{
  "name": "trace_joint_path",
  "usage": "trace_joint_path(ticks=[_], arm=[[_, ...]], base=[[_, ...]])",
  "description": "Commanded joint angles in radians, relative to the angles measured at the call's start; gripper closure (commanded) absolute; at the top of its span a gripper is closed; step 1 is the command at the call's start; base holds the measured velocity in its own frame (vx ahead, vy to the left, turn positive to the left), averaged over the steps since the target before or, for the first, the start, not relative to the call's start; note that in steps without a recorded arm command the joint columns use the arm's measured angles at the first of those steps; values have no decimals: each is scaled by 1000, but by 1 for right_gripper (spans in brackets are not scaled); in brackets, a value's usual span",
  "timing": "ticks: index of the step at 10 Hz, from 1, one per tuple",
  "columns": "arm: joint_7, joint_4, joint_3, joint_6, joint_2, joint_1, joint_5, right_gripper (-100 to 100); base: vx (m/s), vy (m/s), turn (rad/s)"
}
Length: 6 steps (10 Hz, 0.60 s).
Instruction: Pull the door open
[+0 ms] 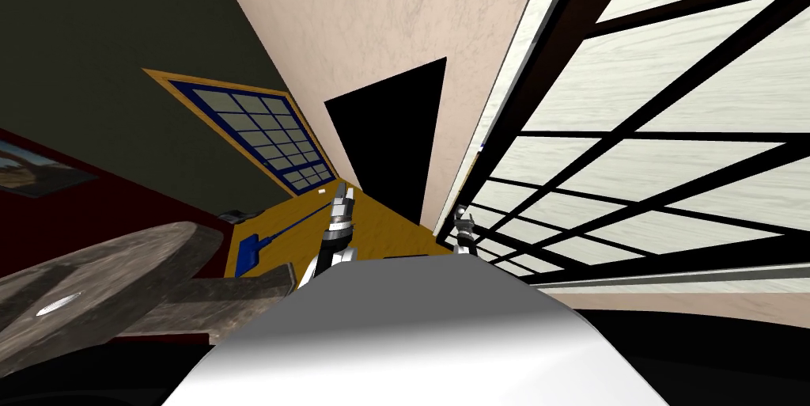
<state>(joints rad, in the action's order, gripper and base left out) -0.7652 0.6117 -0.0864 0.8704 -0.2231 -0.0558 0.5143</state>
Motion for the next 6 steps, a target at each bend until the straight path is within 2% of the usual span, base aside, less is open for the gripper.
trace_joint_path(ticks=[1, 4, 5, 6], arm=[[-50, 9, 6, 1, 9, 1, 17, -100], [-126, 22, 17, 4, 23, 3, 46, -100], [-134, 22, 17, 4, 23, 3, 46, -100], [-173, 29, 22, 6, 30, 4, 61, -100]], base=[[-39, 4, 28], [-51, -9, 27], [-41, -13, 14], [-54, -7, 27]])
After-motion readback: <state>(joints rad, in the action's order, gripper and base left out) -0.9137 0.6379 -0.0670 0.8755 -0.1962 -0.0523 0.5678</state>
